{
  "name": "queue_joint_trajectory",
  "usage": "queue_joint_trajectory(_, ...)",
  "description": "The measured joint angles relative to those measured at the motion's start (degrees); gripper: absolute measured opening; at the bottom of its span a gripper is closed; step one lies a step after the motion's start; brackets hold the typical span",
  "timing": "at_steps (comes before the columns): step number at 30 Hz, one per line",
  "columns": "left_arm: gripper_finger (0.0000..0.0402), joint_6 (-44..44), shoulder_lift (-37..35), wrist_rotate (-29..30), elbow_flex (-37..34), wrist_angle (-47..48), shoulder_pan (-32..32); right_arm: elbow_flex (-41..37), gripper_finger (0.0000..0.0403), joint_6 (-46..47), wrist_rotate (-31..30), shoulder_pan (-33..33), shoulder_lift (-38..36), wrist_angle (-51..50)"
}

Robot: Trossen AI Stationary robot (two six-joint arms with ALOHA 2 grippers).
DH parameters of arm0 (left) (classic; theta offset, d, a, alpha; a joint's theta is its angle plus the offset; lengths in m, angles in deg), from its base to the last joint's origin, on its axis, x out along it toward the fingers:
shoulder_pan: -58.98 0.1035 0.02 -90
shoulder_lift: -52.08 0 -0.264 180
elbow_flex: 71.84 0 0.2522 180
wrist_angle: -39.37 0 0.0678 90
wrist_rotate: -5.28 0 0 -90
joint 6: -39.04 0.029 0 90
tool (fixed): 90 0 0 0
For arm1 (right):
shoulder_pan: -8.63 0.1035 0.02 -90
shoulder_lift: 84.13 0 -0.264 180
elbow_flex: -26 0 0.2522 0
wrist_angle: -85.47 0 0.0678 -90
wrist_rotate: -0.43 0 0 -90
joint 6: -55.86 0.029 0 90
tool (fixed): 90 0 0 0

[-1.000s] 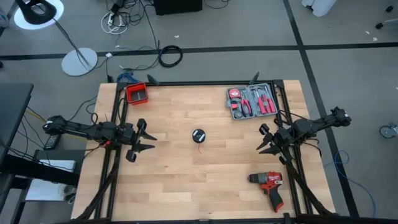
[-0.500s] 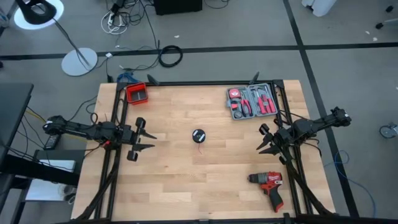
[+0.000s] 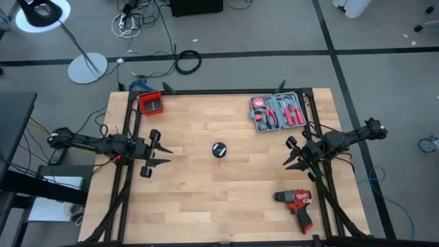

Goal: Coil cords
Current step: Uncoil the red wire from the black spool

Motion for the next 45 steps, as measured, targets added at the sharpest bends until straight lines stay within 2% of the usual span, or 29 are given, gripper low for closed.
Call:
queue_joint_trajectory(13,0.0152,-0.17,0.00,0.02,0.00,-0.75,0.02,0.00,0.0079,0.01,0.02,0.00,-0.01,0.00)
queue_joint_trajectory(22,0.0152,-5.93,0.00,0.07,-0.02,-3.05,0.02,0.01,0.0079,0.00,0.01,0.00,-0.02,0.00)
queue_joint_trajectory(37,0.0152,-5.58,0.00,0.22,-0.01,-6.09,0.02,0.00,0.0079,0.00,0.00,-0.02,-0.02,0.00)
queue_joint_trajectory(45,0.0152,-13.99,0.00,0.24,-0.01,-6.03,0.02,0.01,0.0079,0.81,-0.96,-0.19,0.00,1.89)
